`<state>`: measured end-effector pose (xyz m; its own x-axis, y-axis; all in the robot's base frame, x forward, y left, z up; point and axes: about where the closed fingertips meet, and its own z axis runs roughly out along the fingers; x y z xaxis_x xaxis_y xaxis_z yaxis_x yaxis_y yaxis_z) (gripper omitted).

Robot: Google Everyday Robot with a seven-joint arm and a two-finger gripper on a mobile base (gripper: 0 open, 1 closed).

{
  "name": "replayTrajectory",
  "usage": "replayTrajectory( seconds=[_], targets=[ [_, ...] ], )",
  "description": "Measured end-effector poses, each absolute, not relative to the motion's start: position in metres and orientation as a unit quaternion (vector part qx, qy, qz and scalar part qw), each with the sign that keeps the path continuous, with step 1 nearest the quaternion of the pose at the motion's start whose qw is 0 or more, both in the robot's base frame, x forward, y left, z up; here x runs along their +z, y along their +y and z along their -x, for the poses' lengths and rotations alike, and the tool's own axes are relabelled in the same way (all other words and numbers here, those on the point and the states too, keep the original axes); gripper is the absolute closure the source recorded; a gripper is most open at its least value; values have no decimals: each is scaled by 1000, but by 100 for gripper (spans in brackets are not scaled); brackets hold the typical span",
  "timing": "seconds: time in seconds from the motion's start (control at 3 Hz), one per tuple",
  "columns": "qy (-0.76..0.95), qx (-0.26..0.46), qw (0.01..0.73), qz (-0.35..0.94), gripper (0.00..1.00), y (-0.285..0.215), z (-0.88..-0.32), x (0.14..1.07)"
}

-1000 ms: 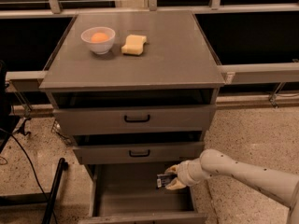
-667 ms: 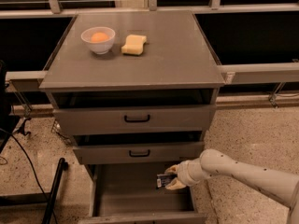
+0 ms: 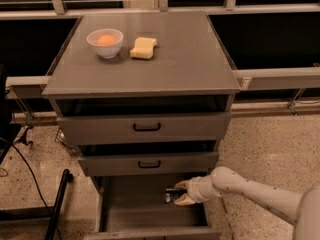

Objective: Place rxbar blueberry into bottom drawer

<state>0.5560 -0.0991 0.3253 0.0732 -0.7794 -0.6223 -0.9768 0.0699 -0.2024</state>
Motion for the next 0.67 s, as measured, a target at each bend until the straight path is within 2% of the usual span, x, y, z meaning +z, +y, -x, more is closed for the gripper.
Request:
replayTrajectory(
  seconds=[0.67],
  targets=[
    [658, 186, 329, 652, 100, -72, -571, 255]
  ],
)
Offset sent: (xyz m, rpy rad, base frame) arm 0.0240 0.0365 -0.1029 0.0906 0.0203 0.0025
